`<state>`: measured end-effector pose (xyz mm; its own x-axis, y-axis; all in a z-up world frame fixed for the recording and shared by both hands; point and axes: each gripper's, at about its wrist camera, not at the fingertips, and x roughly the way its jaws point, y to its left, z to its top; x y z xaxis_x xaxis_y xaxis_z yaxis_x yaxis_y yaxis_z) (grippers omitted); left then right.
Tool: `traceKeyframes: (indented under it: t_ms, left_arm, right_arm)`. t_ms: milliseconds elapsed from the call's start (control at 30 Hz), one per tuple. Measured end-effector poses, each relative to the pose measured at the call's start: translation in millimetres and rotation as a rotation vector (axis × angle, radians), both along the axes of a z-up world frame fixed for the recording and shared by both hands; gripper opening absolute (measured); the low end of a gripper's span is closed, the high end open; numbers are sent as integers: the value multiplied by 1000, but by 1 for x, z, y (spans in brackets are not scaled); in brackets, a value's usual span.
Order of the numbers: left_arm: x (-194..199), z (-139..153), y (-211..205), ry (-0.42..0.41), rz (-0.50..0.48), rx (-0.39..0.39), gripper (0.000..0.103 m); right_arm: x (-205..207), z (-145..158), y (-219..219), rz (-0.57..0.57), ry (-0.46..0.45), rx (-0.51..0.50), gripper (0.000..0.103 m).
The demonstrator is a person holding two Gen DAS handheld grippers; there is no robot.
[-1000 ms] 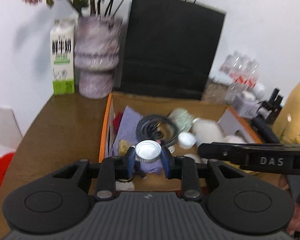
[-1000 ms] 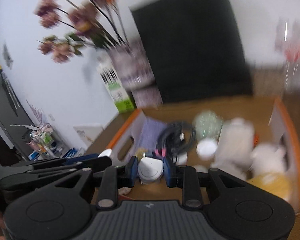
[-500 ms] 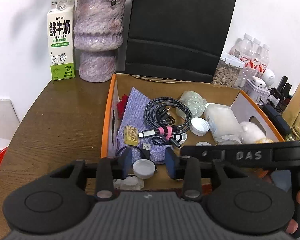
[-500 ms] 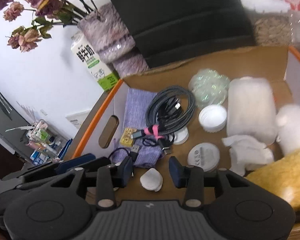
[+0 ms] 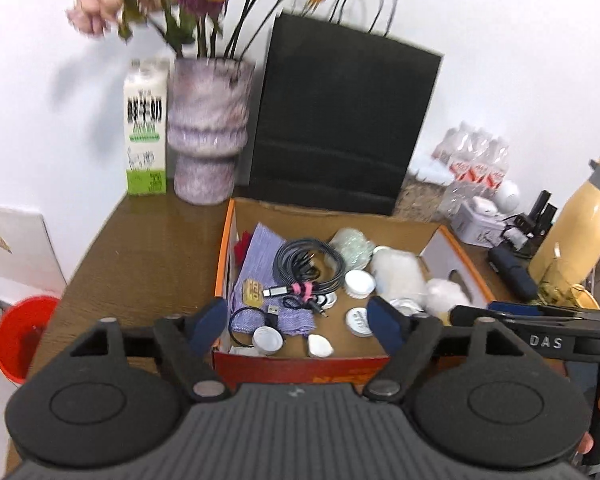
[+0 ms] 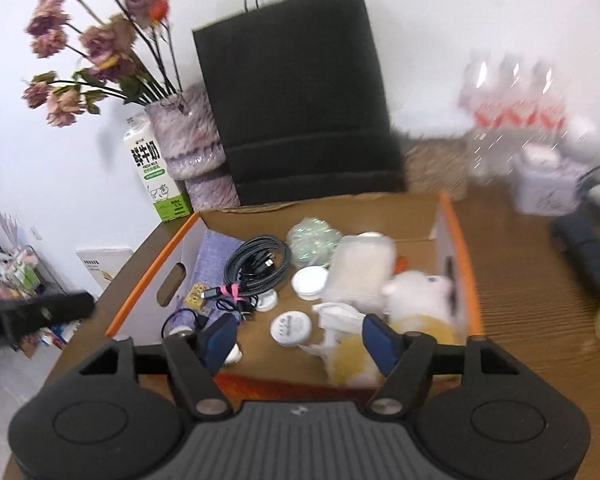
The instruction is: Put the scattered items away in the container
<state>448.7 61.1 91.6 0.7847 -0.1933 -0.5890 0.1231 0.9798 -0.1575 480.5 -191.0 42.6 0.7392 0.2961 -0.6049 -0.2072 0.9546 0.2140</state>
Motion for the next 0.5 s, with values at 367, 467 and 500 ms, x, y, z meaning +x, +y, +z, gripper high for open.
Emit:
traceKeyframes:
  t_ms: [367, 467, 500]
  left_arm:
    - [-107, 30, -18, -104, -3, 77, 103]
    - [-128, 30, -24, -105, -16, 94, 103]
    - [-137, 29, -25, -100, -16, 101, 103]
  right_arm:
    - [-101, 42, -49, -88, -83, -88, 90]
    - [-131, 44, -61, -94, -89, -108, 91]
    - [-140, 44, -64, -96, -90, -107, 91]
